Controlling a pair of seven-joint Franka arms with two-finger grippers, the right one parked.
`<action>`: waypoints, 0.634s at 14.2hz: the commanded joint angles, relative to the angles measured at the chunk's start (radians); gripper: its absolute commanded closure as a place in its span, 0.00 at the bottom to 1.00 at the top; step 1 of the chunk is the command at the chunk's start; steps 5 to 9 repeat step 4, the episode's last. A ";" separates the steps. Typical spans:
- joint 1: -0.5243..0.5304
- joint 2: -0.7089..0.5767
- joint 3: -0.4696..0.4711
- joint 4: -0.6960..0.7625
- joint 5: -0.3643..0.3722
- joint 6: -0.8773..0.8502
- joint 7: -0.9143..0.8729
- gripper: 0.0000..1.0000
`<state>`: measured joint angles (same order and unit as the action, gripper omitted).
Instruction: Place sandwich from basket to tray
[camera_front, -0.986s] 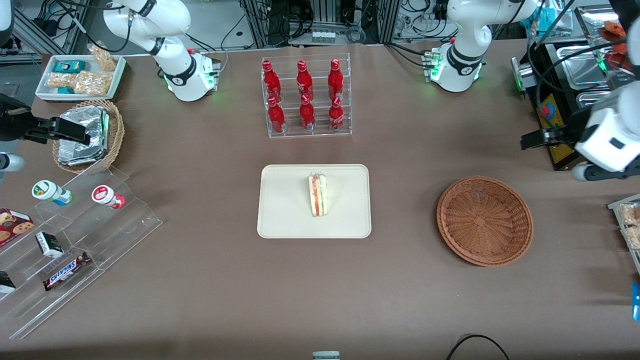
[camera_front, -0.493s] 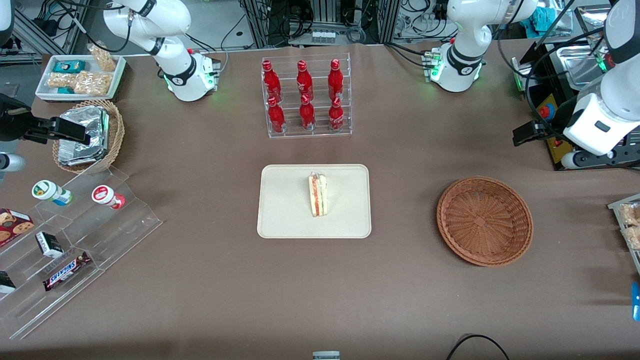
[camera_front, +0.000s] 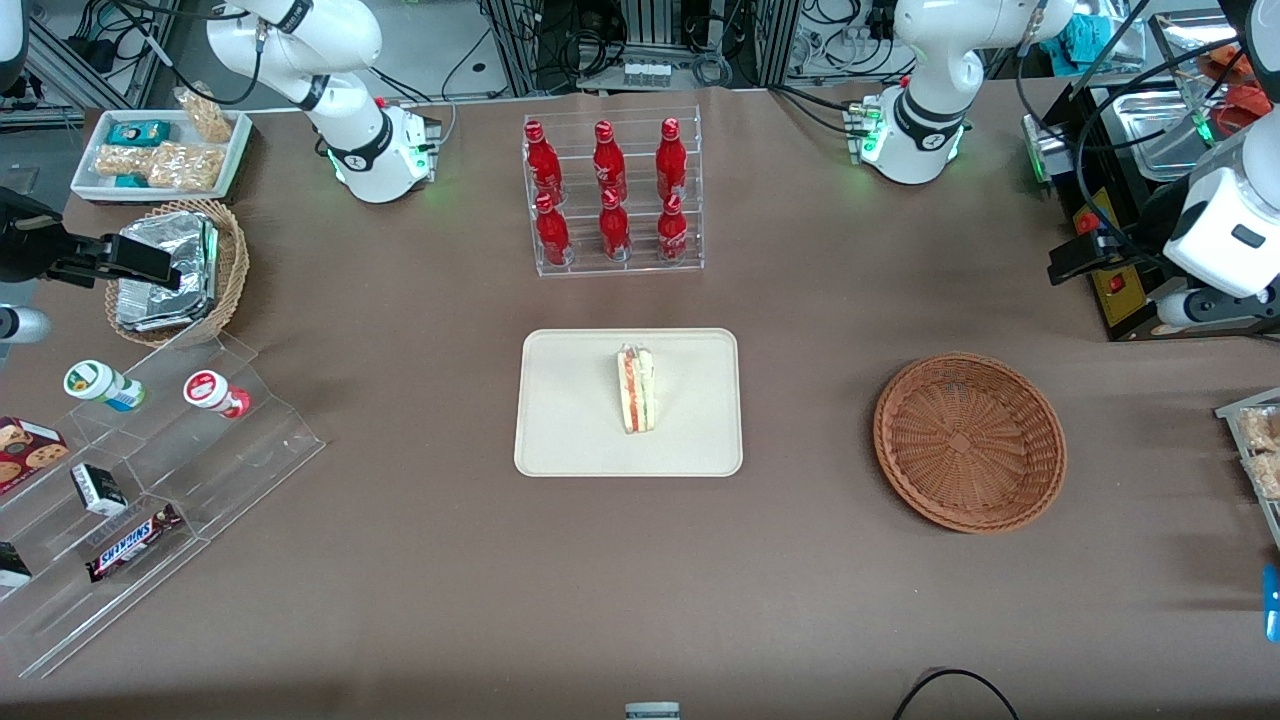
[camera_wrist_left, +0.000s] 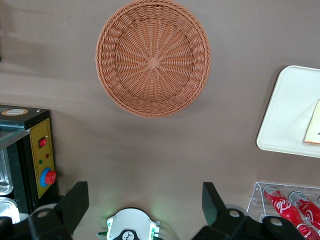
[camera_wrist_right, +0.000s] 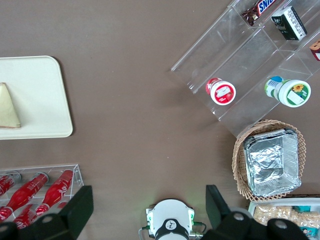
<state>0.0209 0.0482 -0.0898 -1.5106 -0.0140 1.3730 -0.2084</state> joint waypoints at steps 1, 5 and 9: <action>0.001 0.033 -0.005 0.029 0.012 -0.023 0.001 0.00; -0.001 0.039 -0.007 0.029 0.012 -0.017 0.001 0.00; -0.001 0.039 -0.007 0.029 0.012 -0.017 0.001 0.00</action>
